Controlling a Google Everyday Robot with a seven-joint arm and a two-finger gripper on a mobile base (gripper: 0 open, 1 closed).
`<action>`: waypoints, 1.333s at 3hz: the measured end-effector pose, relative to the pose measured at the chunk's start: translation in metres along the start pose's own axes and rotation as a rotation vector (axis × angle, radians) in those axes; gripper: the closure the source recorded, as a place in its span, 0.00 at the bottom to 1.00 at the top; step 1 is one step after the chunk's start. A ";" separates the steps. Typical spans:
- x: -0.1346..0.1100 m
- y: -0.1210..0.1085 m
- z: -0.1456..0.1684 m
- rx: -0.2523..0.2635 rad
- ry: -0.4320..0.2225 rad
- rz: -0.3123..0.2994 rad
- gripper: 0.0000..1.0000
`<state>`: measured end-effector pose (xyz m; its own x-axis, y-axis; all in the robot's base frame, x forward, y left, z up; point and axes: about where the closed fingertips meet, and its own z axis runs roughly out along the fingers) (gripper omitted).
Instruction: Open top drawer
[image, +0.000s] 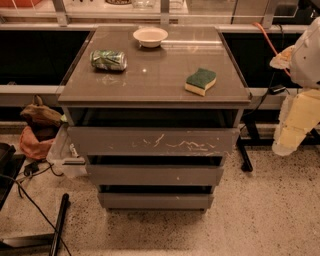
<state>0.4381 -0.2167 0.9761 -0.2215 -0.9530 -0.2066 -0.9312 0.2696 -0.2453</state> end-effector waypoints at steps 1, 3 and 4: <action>0.000 0.000 0.000 0.000 0.000 0.000 0.00; -0.004 -0.005 0.072 -0.017 -0.075 0.016 0.00; 0.000 -0.012 0.133 -0.005 -0.137 0.052 0.00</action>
Offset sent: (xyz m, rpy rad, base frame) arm 0.0214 0.0147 -0.0460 0.1032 0.0148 0.0351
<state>0.4880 -0.2012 0.8530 -0.2281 -0.9099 -0.3466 -0.9210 0.3171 -0.2264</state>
